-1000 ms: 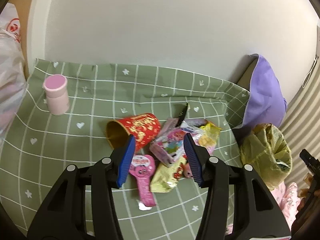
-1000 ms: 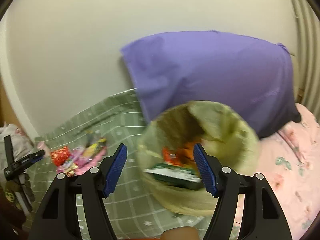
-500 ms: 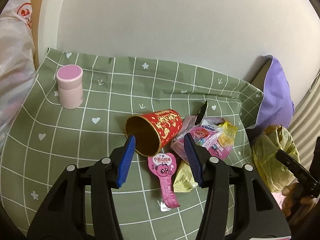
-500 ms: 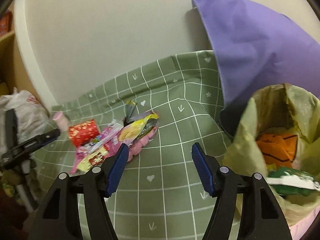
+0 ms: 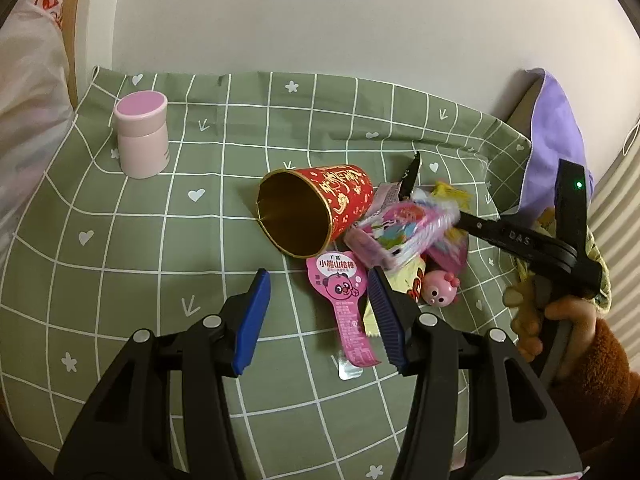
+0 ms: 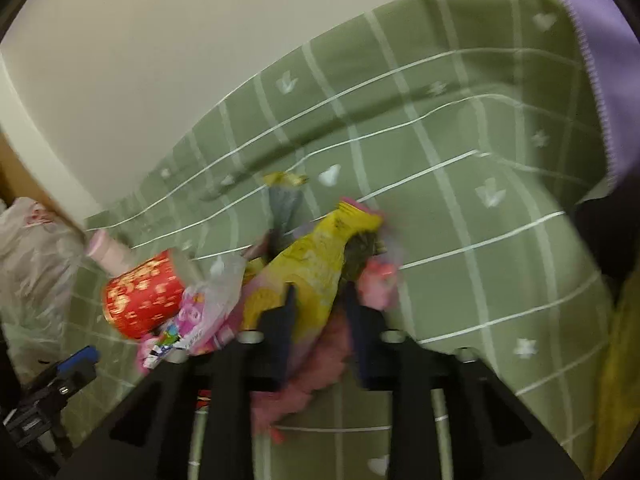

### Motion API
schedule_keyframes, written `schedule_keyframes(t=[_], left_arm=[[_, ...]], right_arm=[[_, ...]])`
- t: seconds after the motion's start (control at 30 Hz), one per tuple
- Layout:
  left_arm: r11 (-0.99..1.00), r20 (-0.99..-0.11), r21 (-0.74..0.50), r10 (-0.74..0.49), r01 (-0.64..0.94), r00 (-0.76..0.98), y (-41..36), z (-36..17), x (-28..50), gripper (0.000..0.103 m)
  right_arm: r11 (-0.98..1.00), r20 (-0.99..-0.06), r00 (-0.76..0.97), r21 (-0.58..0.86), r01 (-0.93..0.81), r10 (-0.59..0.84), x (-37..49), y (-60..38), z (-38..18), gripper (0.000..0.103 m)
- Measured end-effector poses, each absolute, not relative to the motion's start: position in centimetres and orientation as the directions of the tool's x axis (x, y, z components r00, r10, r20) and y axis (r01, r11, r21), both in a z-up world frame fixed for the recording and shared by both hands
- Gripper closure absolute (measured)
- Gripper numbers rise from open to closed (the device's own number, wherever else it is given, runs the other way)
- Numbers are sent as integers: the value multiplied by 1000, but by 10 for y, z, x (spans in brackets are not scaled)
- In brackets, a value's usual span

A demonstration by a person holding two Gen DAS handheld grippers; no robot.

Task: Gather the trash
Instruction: 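Move both grippers back toward the pink lollipop and wrappers on the table, then grasp the Kleenex-printed pink wrapper with the left gripper while the right grasps a yellow wrapper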

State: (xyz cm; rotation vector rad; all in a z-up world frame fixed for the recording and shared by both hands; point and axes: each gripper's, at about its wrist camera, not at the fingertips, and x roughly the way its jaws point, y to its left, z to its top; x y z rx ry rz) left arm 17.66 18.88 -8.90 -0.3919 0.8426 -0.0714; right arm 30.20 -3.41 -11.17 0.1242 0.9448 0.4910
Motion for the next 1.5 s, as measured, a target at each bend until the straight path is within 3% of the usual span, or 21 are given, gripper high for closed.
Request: schedule_keyframes(t=[0.13,0.3,0.57,0.83,1.13,1.5], left_arm=[[915,-709,-392,-235,-95,665,189,-93,184,53],[910,-696,-411,-275,-54,664,174,-93,193,48],[928,-694,-357,-341,108,634,133,-85,228,48],[918,-740,-392,-349,52,575,138,-110,288,48],[891,-732,-440,-428,113,529,111,-111,245,48],[917,-762,-394,-367,68,533,126,-118,243,43]], right_arm=[[877,-720,514,304,-371,467,286,-51,-90,97],[899,-697,579,238,-369,422,258,-86,-63,97],[909,-735,550,231,-347,397,226,-120,-73,97],[912,-757,531,215,-349,382,201,-133,-81,97],[918,-768,523,212,-336,369,195,-139,-90,97],[902,-770,502,217,-374,393,184,-131,-90,97]])
